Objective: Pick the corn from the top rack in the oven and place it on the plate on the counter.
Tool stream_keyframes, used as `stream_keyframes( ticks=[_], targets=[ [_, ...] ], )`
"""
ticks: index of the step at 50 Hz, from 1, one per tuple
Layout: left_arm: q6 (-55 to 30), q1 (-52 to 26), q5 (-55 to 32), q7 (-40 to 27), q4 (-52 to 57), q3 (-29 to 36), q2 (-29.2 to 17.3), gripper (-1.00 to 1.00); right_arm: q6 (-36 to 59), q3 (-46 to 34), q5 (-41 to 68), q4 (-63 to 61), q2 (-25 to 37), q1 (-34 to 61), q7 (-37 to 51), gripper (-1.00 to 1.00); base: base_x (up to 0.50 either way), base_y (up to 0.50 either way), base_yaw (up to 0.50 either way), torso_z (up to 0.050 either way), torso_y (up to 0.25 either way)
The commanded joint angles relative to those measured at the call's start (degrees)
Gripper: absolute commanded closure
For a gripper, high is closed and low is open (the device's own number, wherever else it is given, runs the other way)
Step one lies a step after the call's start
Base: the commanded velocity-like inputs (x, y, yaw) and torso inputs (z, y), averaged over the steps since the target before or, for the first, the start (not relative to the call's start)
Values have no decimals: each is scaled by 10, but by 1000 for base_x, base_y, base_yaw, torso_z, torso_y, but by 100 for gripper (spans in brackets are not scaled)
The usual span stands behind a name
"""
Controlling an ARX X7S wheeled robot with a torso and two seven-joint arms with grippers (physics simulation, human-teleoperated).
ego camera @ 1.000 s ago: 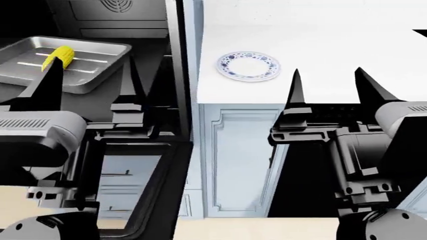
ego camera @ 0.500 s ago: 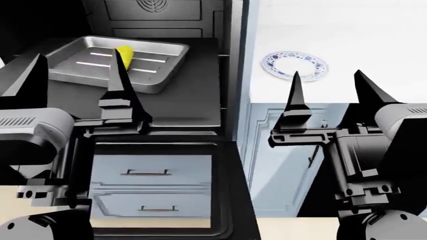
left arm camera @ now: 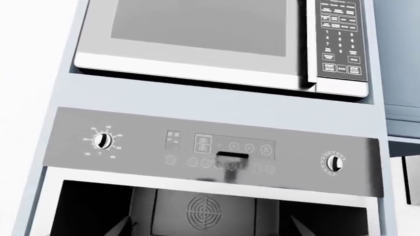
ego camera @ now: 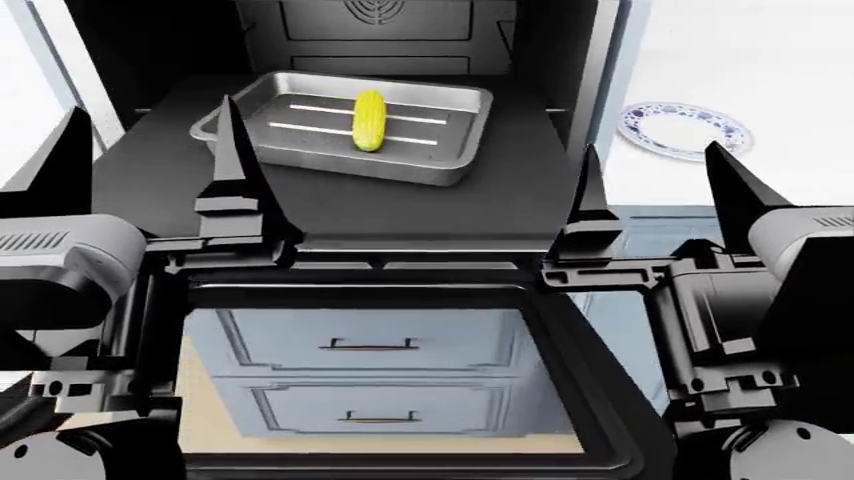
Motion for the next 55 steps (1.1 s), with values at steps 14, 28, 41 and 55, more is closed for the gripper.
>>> stream_keyframes(
  ticks=[14,28,41,55],
  targets=[
    [12,7,-27,-3,6,3,-16,-100,-36,-8,7,3,11,-17,9,-100,-1,68,0,49,4],
    [20,7,-29,-14,8,7,-23,-100,-44,-7,14,4,18,-20,20,-100,0,0,0,50,8],
    [45,16,-26,-16,4,18,-26,-100,-38,-13,26,6,26,-11,29,-100,0,231,0,19,2],
    [50,20,-32,-26,1,20,-30,-100,-59,-18,27,9,30,-19,28,-100,53,383,0,0,0]
  ],
)
